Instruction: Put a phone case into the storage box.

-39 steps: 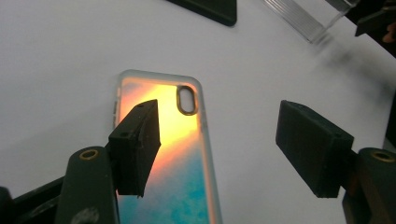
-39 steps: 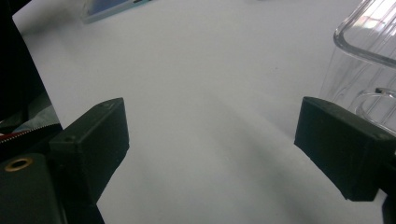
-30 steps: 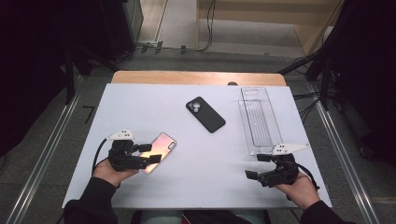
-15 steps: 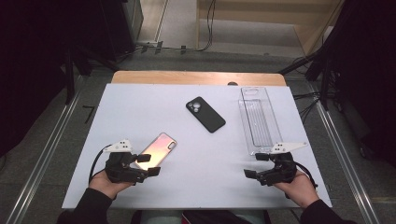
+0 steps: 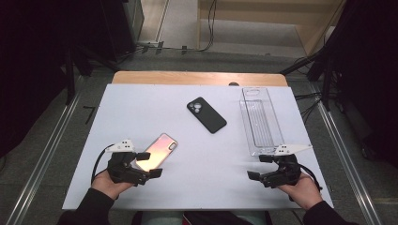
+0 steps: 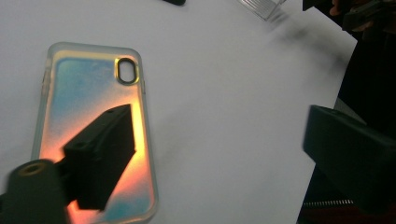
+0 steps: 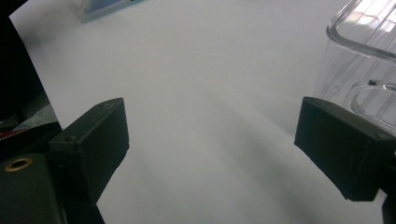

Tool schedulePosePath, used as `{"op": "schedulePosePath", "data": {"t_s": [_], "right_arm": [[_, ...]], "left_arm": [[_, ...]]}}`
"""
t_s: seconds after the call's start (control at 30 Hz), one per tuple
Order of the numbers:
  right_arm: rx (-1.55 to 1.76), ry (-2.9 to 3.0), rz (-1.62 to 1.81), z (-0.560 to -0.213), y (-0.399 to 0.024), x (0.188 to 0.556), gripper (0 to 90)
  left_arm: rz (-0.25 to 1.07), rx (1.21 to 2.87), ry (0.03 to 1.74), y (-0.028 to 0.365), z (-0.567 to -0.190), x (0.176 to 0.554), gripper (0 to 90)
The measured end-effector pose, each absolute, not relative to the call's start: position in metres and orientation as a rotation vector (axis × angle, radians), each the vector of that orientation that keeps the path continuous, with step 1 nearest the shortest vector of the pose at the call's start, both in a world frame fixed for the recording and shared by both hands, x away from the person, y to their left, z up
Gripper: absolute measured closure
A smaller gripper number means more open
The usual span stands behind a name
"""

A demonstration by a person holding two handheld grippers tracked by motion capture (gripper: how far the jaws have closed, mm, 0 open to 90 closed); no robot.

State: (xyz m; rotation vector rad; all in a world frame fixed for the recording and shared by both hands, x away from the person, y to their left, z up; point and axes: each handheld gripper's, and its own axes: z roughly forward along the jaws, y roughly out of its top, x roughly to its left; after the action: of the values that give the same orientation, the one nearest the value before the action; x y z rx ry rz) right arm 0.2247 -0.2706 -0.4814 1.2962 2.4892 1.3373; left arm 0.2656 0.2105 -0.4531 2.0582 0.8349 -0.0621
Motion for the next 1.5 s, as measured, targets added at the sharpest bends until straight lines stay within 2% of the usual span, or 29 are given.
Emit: {"op": "schedulePosePath", "data": {"t_s": [0.03, 0.07, 0.3, 0.33, 0.4, 0.53, 0.77, 1.5], "right_arm": [[1.296, 2.489, 1.337, -0.481, -0.271, 0.225, 8.3], [1.298, 2.491, 1.337, -0.482, -0.27, 0.224, 8.3], [1.3, 2.491, 1.333, -0.482, -0.271, 0.224, 8.3], [1.305, 2.491, 1.331, -0.482, -0.271, 0.224, 8.3], [1.306, 2.49, 1.329, -0.482, -0.271, 0.225, 8.3], [1.304, 2.488, 1.328, -0.482, -0.271, 0.224, 8.3], [1.309, 2.485, 1.324, -0.482, -0.271, 0.224, 8.3], [1.309, 2.486, 1.316, -0.482, -0.271, 0.224, 8.3]], "left_arm": [[-0.056, 2.056, 0.836, 0.209, -0.452, 0.266, 4.6], [-0.05, 2.053, 0.836, 0.208, -0.451, 0.267, 0.0], [-0.011, 2.081, 0.856, 0.204, -0.45, 0.274, 0.0], [0.003, 2.083, 0.876, 0.203, -0.451, 0.275, 0.1], [0.022, 2.094, 0.946, 0.202, -0.452, 0.28, 6.2], [0.016, 2.103, 0.961, 0.203, -0.455, 0.287, 6.4], [0.08, 2.086, 0.995, 0.201, -0.452, 0.297, 6.4], [0.179, 2.13, 0.953, 0.192, -0.467, 0.315, 6.3]]}}
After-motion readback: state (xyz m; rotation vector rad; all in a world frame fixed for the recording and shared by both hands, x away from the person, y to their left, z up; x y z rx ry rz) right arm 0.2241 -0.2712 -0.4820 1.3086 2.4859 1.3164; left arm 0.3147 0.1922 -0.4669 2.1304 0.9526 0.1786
